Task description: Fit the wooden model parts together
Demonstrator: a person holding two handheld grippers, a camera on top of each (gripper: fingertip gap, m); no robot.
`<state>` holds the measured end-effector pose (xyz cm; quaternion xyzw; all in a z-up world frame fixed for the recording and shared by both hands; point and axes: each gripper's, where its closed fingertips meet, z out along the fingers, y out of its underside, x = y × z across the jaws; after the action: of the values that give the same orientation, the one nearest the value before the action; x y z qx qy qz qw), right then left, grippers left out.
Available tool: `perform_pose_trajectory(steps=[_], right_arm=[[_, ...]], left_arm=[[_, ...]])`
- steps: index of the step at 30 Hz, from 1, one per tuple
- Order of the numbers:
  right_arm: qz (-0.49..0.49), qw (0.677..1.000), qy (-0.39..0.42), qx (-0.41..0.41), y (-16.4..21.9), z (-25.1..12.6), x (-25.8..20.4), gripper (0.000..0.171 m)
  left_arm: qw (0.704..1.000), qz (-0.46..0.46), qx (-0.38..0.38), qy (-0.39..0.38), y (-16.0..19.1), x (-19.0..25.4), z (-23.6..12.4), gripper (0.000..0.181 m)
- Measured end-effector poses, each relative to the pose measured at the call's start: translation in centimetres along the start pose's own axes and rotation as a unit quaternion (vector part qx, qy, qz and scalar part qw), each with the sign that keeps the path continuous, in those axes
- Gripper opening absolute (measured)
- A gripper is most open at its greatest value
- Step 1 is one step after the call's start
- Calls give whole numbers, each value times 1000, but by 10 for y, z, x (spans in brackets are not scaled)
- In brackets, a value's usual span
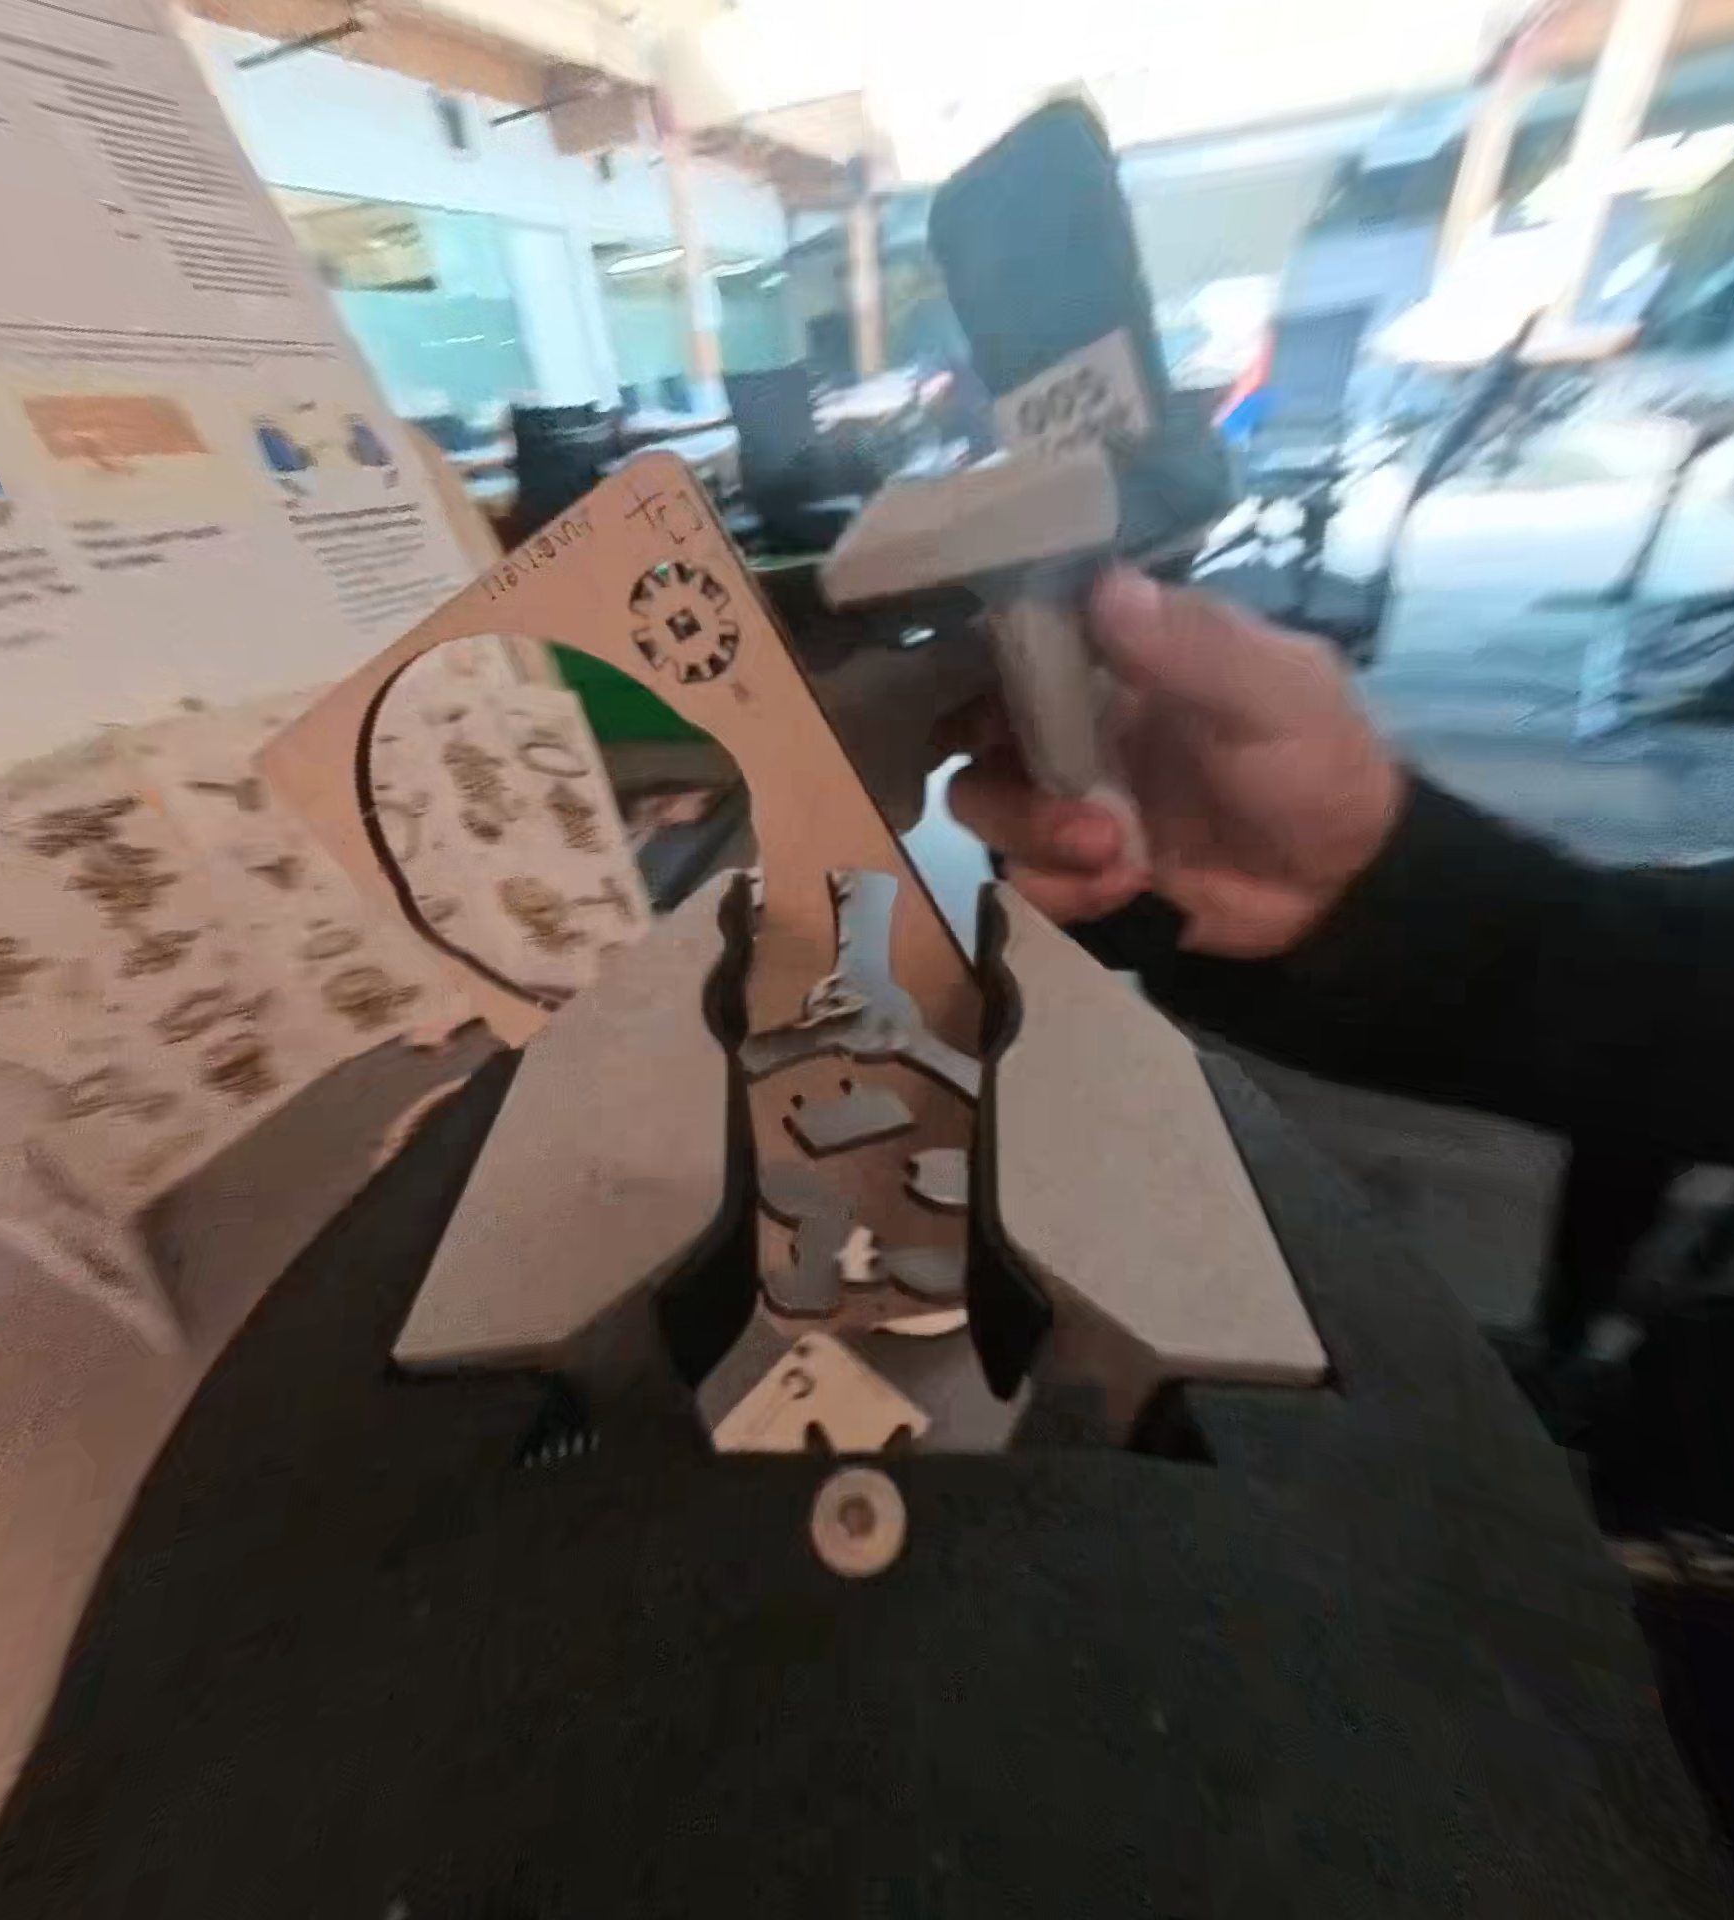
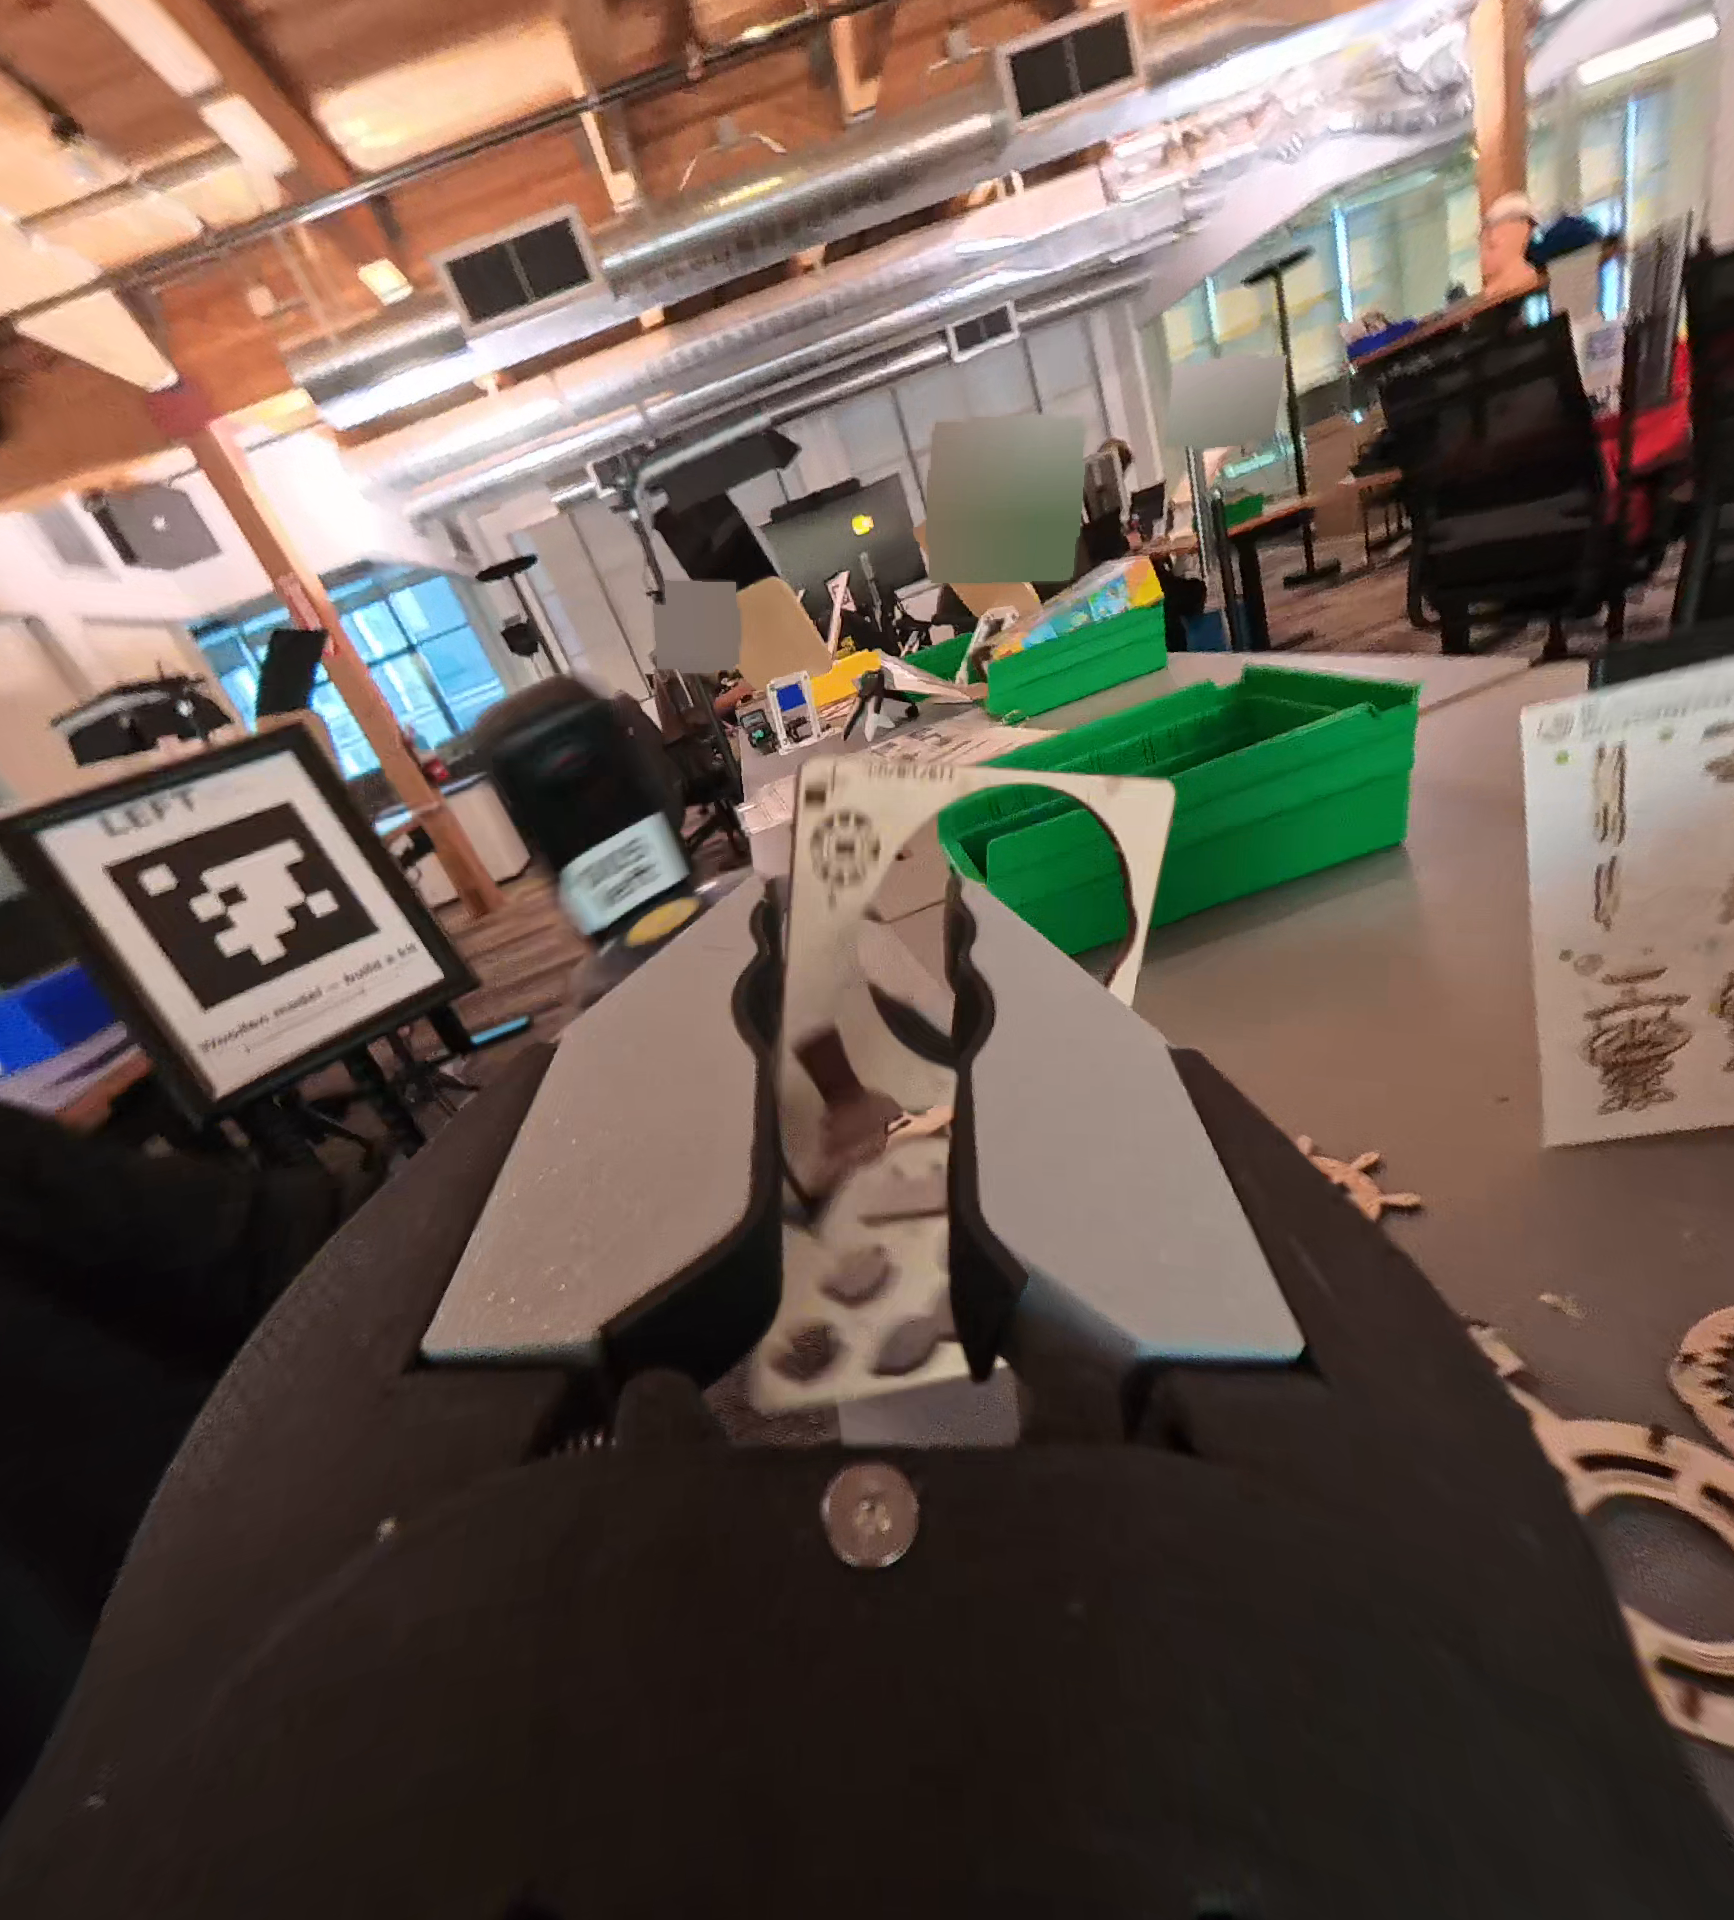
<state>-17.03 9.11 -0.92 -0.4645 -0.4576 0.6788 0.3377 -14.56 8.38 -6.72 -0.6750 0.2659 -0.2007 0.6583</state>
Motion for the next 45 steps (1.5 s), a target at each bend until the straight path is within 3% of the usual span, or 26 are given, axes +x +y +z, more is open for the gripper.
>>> perform_pose_trajectory(steps=[2,5,6,8,10,14,16,17,21,25,30,33,36,39,41,45], right_arm=[[-26,999,-13,13,-16,-16,-7,36],[-40,997,-25,-54,-16,-22,-8,47],[-53,996,-15,-68,-16,-21,-3,63],[-79,993,-20,-83,-19,-14,0,69],[-83,990,-48,-100,-20,-4,-2,73],[-49,976,-150,-152,-8,21,-13,58],[-28,962,-205,-177,3,24,-23,26],[-24,962,-203,-179,5,26,-20,9],[-2,960,-216,-175,12,16,-18,1],[29,965,-179,-191,22,10,-2,0],[55,968,-136,-204,36,13,17,0],[75,971,-128,-190,35,11,23,0],[78,971,-121,-190,39,8,27,0],[84,975,-101,-178,39,7,34,0],[80,980,-56,-174,41,6,48,6],[53,989,26,-136,36,-4,75,35]], left_arm=[[983,-103,75,132,-26,9,-25,40],[908,-202,176,321,-55,13,-70,39],[880,-222,202,368,-61,12,-83,40],[841,-236,235,425,-64,13,-98,39],[824,-237,242,455,-58,19,-99,40],[802,-246,250,483,-55,28,-96,40],[799,-250,245,490,-54,31,-94,40],[800,-251,238,490,-53,33,-95,40],[836,-263,214,432,-44,16,-92,32],[912,-257,148,284,-20,-22,-79,20],[951,-243,89,170,-4,-39,-61,23],[965,-224,30,132,15,-33,-50,28],[975,-193,8,111,24,-28,-45,2],[974,-202,6,97,27,-33,-42,0],[974,-210,5,82,31,-43,-39,0],[967,-240,21,79,29,-59,-40,0]])
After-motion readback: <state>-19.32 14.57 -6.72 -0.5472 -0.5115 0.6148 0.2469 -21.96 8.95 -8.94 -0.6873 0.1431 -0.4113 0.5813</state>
